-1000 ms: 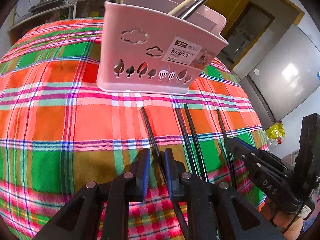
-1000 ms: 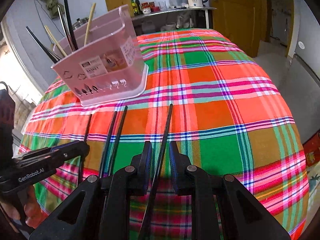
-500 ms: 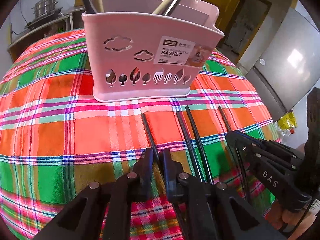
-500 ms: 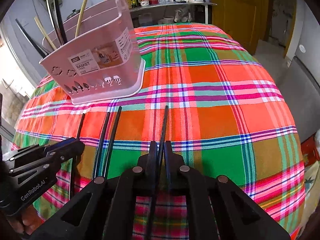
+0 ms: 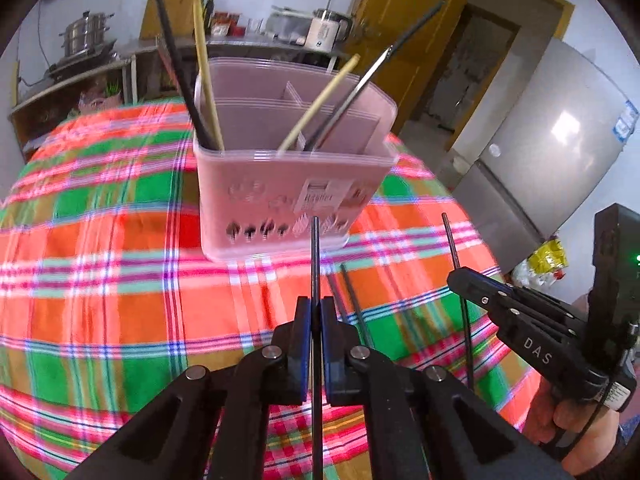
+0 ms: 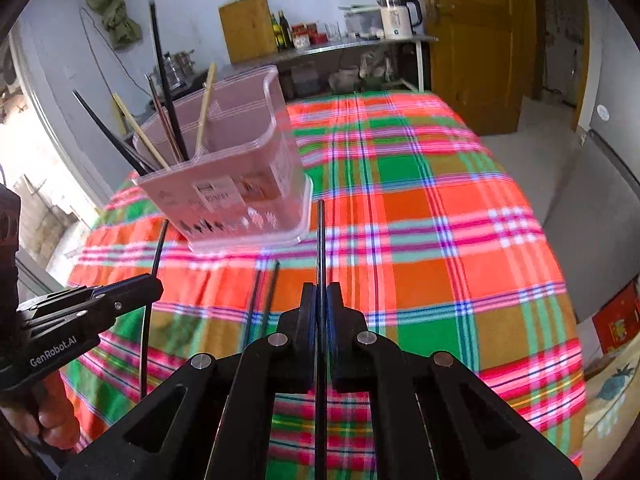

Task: Organize utensils
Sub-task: 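Close the left tool on a black chopstick while the right tool grasps another, then lift both black chopsticks and lower them into the pink basket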

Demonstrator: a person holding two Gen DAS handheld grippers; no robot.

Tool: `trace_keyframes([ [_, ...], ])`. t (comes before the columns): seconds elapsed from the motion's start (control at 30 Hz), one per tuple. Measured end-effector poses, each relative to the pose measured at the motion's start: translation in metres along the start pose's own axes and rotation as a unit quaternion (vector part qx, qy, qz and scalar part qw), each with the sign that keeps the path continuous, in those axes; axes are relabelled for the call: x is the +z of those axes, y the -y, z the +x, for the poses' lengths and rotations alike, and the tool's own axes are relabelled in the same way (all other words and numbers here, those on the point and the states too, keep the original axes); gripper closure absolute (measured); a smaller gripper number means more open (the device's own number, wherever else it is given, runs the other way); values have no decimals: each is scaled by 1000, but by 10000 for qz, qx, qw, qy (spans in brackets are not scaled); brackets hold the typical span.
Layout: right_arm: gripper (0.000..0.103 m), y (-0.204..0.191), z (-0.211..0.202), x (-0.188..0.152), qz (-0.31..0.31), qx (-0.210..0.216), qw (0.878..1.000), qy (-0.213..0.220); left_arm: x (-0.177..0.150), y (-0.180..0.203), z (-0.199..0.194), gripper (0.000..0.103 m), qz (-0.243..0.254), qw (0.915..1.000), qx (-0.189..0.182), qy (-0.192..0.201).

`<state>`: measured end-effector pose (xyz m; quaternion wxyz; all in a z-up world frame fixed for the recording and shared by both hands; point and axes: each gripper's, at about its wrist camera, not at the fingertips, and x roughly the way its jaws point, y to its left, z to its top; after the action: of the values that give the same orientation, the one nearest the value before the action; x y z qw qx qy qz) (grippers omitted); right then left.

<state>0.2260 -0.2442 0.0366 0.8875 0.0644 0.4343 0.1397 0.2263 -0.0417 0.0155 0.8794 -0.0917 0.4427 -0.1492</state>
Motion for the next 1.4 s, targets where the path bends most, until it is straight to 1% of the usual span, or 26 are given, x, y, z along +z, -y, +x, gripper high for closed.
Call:
trace_keyframes([
  [0.37, 98, -14, -50, 28, -163, 172, 9978, 619, 29, 15, -50, 99, 302, 9980, -69, 549],
  [0.5, 98, -19, -65, 35, -221, 166, 9965, 784, 36, 20, -67, 99, 380, 9966, -79, 722],
  [0.6, 98, -20, -73, 36, -243, 162, 9959, 853, 37, 19, -76, 99, 394, 9961, -86, 781],
  [0.73, 98, -22, -81, 33, -253, 165, 9956, 881, 33, 15, -84, 99, 369, 9962, -91, 782],
  [1.1, 98, -31, -104, 8, -470, 35, 9955, 819, 4, 17, -108, 98, 502, 9961, -129, 716],
  [1.23, 98, -34, -110, 1, -528, -36, 9953, 813, 1, 14, -112, 98, 486, 9967, -166, 636],
  [1.4, 98, -39, -118, 3, -571, -74, 9939, 938, 1, 10, -116, 99, 443, 9968, -190, 634],
])
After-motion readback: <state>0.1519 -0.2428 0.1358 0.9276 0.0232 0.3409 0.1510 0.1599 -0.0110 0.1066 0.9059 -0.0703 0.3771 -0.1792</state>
